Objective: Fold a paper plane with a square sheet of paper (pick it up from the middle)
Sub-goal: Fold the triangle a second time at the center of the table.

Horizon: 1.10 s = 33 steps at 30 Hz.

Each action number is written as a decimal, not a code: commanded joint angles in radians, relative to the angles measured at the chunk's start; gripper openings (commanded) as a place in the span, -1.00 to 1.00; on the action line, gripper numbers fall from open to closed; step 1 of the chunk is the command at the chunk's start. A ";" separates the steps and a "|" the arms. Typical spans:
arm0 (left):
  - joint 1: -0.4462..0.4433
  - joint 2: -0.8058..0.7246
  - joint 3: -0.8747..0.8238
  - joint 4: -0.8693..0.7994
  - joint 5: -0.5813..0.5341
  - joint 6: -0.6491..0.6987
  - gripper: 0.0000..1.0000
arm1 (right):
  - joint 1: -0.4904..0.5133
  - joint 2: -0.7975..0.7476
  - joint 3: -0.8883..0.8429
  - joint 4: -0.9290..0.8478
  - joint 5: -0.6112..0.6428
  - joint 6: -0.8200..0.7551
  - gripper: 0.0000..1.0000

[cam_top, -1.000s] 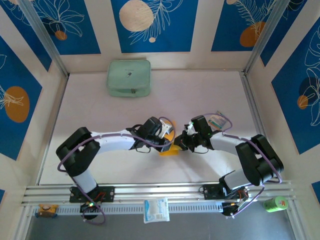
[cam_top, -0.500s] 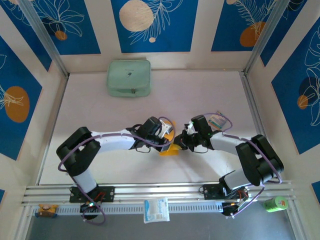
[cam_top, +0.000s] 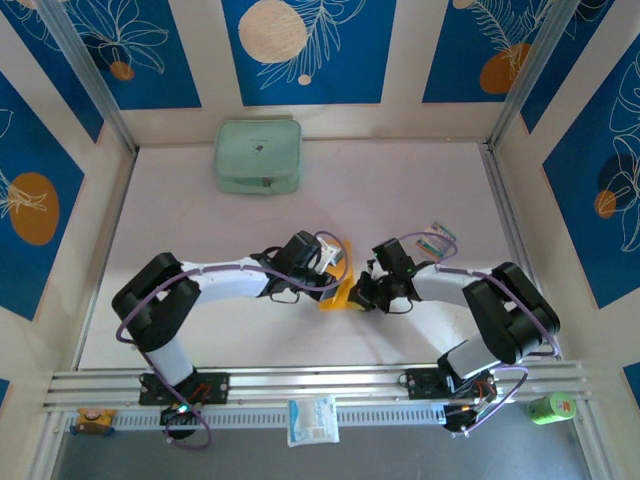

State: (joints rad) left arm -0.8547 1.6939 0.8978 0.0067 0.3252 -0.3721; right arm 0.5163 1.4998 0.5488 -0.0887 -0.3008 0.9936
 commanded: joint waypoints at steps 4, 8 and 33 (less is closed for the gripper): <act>0.013 -0.014 -0.011 -0.012 0.027 0.011 -1.00 | -0.014 0.034 0.062 -0.169 0.083 -0.098 -0.89; 0.014 -0.009 -0.009 0.004 0.033 -0.002 -1.00 | -0.037 0.021 0.073 -0.187 0.074 -0.128 -0.89; 0.031 -0.007 -0.013 -0.003 0.058 0.005 -1.00 | -0.024 0.072 0.059 -0.041 0.009 -0.028 -0.88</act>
State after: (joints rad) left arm -0.8410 1.6939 0.8970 0.0147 0.3511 -0.3767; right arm 0.4805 1.5700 0.6315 -0.1200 -0.2970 0.9184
